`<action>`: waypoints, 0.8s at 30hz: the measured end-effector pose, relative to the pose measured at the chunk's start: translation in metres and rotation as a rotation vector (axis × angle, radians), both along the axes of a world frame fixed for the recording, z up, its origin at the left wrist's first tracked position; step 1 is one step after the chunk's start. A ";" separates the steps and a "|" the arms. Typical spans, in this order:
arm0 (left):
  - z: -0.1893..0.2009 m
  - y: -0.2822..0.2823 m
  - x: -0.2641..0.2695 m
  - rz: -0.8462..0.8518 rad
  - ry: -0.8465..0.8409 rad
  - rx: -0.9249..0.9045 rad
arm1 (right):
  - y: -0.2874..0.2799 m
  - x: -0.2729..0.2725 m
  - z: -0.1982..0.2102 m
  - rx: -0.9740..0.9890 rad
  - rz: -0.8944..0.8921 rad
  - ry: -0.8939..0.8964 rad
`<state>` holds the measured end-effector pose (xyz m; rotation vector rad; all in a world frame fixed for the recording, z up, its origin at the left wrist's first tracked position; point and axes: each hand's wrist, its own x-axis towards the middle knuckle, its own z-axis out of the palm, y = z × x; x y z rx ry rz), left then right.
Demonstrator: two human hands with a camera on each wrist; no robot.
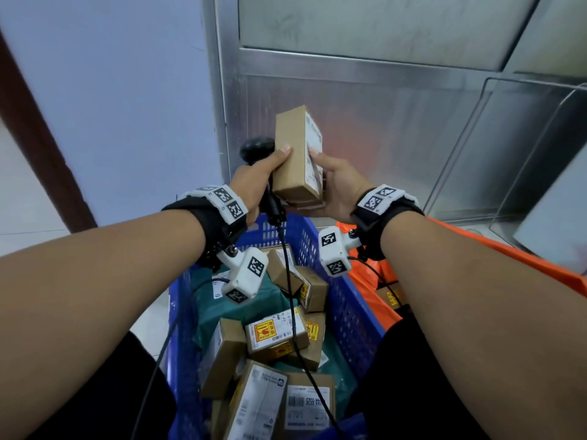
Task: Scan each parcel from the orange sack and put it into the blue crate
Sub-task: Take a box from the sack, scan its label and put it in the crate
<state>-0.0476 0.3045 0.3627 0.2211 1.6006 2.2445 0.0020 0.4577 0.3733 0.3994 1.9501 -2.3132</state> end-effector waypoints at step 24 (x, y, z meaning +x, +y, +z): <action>-0.023 -0.006 -0.002 -0.069 0.110 -0.226 | 0.048 -0.014 -0.025 0.398 -0.279 -0.120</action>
